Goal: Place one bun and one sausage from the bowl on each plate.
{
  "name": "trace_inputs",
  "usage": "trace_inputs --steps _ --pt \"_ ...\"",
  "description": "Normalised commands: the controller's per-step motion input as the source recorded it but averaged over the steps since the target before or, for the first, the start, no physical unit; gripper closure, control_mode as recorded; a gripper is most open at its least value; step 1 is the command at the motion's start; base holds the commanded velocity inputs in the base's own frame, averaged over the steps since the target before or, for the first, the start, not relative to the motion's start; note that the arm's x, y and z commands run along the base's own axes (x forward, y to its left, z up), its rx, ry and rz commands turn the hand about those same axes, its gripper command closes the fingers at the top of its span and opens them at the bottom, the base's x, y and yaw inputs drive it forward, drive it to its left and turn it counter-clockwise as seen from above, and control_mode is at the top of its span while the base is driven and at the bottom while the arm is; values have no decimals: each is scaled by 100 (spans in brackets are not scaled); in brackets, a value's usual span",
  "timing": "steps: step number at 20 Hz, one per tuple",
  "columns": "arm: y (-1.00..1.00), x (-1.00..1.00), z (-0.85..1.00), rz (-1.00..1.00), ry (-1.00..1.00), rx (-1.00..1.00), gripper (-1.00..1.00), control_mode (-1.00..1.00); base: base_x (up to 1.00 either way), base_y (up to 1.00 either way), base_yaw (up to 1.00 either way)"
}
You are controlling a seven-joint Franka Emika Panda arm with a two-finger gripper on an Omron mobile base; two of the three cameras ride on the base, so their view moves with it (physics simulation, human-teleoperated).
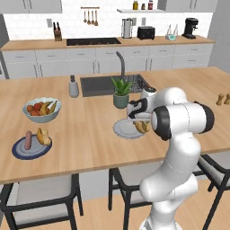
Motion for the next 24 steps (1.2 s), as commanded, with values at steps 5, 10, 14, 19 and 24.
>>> trace_inputs --steps 5,10,14,19,24 --pt "4 0 13 0 0 0 -100 -100 0 0 0" --pt "21 -39 49 -1 -5 0 -100 -100 0 0 0" --pt "13 -100 51 -4 -2 0 -100 -100 0 0 0" --pt "13 -84 67 -5 0 0 -100 -100 0 0 0" --pt "2 -61 41 0 0 0 -100 -100 0 0 0"
